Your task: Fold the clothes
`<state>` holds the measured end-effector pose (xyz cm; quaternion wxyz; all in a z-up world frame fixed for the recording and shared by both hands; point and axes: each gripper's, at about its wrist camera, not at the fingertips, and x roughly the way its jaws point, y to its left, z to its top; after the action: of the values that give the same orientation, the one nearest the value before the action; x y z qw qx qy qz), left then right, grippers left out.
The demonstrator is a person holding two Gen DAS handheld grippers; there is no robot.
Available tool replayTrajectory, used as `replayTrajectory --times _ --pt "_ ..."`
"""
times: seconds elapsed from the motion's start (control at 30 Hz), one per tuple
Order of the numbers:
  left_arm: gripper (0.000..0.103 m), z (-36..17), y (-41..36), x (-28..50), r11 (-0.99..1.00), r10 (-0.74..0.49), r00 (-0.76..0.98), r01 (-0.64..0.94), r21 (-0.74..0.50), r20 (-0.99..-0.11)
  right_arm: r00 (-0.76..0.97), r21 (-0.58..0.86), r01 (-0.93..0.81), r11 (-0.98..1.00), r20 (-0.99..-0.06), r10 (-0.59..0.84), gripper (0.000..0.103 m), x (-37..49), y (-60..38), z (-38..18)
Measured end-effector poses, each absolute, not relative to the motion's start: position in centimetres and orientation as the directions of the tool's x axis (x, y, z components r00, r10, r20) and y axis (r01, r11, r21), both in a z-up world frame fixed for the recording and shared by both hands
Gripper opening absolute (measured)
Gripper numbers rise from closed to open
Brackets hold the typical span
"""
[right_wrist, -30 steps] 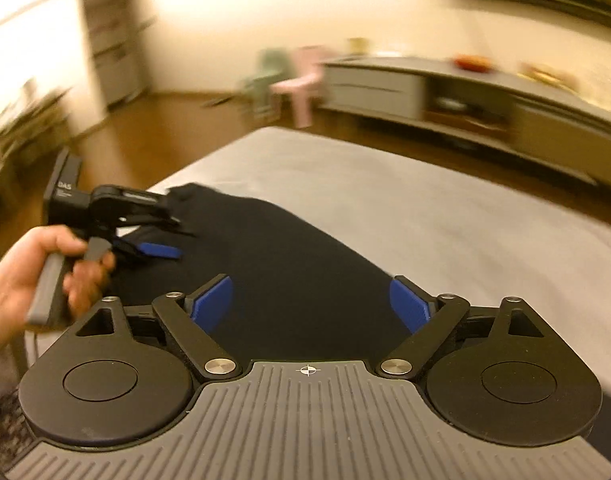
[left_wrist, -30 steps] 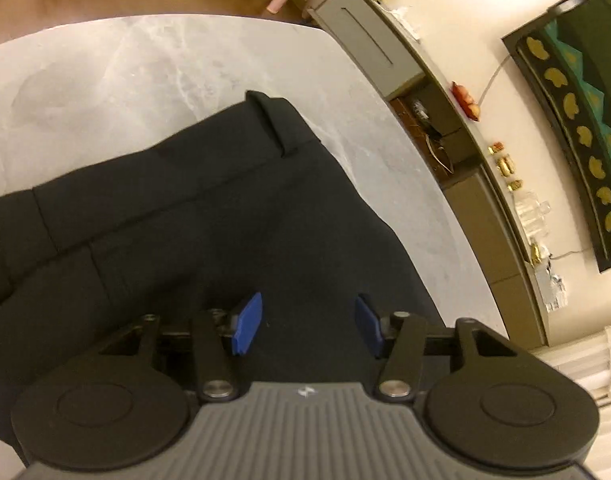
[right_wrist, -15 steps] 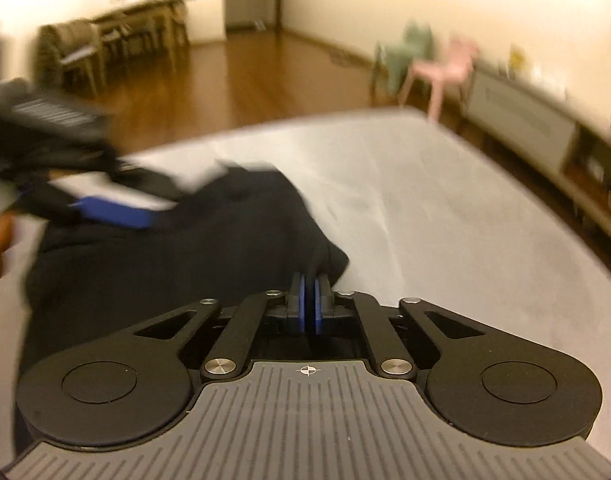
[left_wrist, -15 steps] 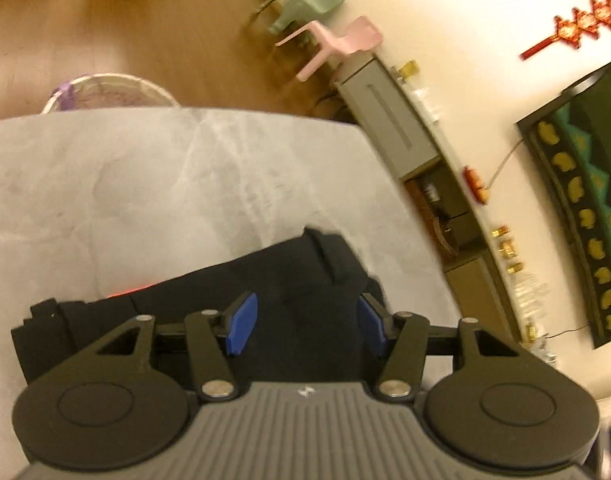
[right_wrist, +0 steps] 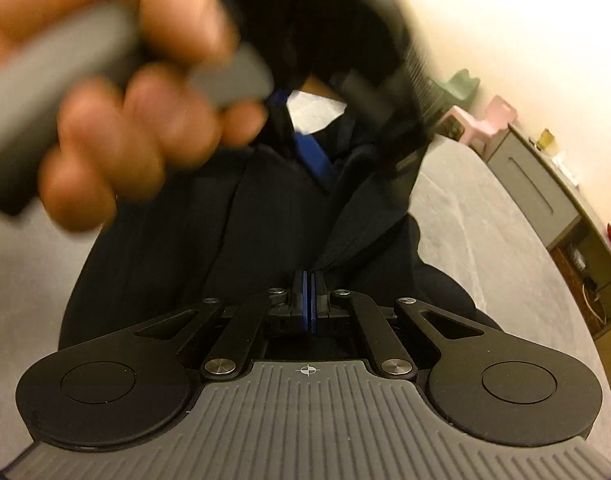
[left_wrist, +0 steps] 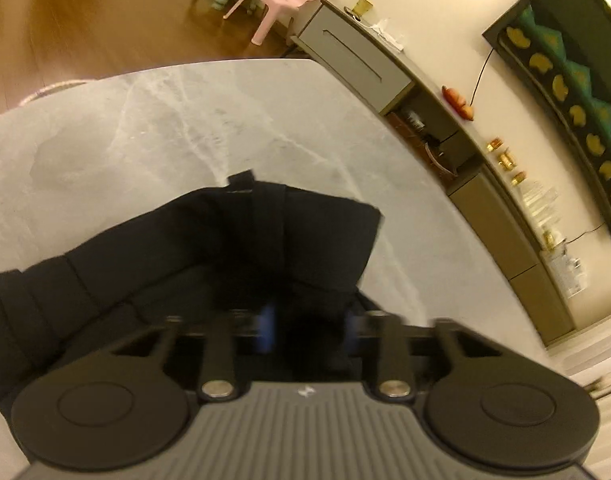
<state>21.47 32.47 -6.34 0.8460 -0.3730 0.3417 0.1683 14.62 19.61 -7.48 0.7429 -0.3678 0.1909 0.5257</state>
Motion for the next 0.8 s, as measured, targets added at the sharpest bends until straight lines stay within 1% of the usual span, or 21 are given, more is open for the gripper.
replayTrajectory --times 0.03,0.1,0.13,0.17,0.2,0.23,0.3,0.37,0.5,0.6,0.63,0.67,0.73,0.8 --pt "0.008 -6.4 32.7 20.8 0.637 0.034 0.722 -0.548 -0.542 -0.691 0.368 -0.339 -0.924 0.174 -0.675 0.639 0.001 14.7 19.5 -7.3" --pt "0.006 -6.3 32.9 19.2 0.572 0.024 0.752 -0.551 -0.608 -0.659 0.347 -0.310 -0.934 0.175 -0.680 0.646 0.012 14.9 19.0 -6.4" --pt "0.006 -6.3 32.9 18.0 0.542 0.017 0.768 -0.545 -0.640 -0.640 0.331 -0.284 -0.942 0.181 -0.679 0.655 0.027 15.1 18.5 -5.7" --pt "0.006 -6.2 32.8 16.8 0.516 0.011 0.785 -0.536 -0.669 -0.620 0.320 -0.252 -0.947 0.200 -0.669 0.670 0.048 15.4 17.9 -4.8" --pt "0.006 -6.2 32.7 15.7 0.498 0.009 0.792 -0.533 -0.684 -0.611 0.316 -0.212 -0.949 0.234 -0.649 0.692 0.055 15.8 17.1 -3.6" --pt "0.006 -6.4 32.5 15.1 0.484 0.009 0.791 -0.539 -0.690 -0.611 0.306 -0.157 -0.950 0.269 -0.629 0.715 0.059 16.3 16.2 -2.4" --pt "0.006 -7.0 32.0 14.1 0.456 0.010 0.787 -0.553 -0.697 -0.617 0.296 -0.060 -0.943 0.328 -0.601 0.742 0.059 17.7 15.4 -0.8" --pt "0.006 -7.6 31.7 13.9 0.447 0.015 0.772 -0.574 -0.687 -0.635 0.308 -0.001 -0.924 0.383 -0.597 0.741 0.064 19.5 16.0 0.0" --pt "0.007 -7.1 31.3 13.9 0.484 0.026 0.778 -0.560 -0.673 -0.628 0.330 0.116 -0.868 0.483 -0.591 0.736 0.066 23.1 17.3 1.4" --pt "0.007 -6.4 31.1 12.9 0.517 0.054 0.789 -0.546 -0.659 -0.612 0.256 0.142 -0.877 0.458 -0.669 0.697 0.067 25.6 21.8 0.4" --pt "0.007 -6.3 31.0 12.6 0.524 0.056 0.790 -0.544 -0.656 -0.611 0.219 0.165 -0.881 0.443 -0.690 0.690 0.070 25.9 23.2 0.0" --pt "0.007 -6.3 31.0 12.5 0.529 0.056 0.790 -0.542 -0.653 -0.611 0.177 0.193 -0.883 0.427 -0.706 0.685 0.076 26.1 24.5 -0.4" --pt "0.007 -6.5 31.0 12.5 0.530 0.048 0.785 -0.544 -0.651 -0.617 0.094 0.249 -0.884 0.396 -0.735 0.671 0.079 26.4 27.3 -1.2" --pt "0.007 -6.9 31.1 12.4 0.525 0.037 0.776 -0.552 -0.648 -0.630 0.009 0.306 -0.879 0.367 -0.757 0.654 0.080 26.7 30.0 -2.1"
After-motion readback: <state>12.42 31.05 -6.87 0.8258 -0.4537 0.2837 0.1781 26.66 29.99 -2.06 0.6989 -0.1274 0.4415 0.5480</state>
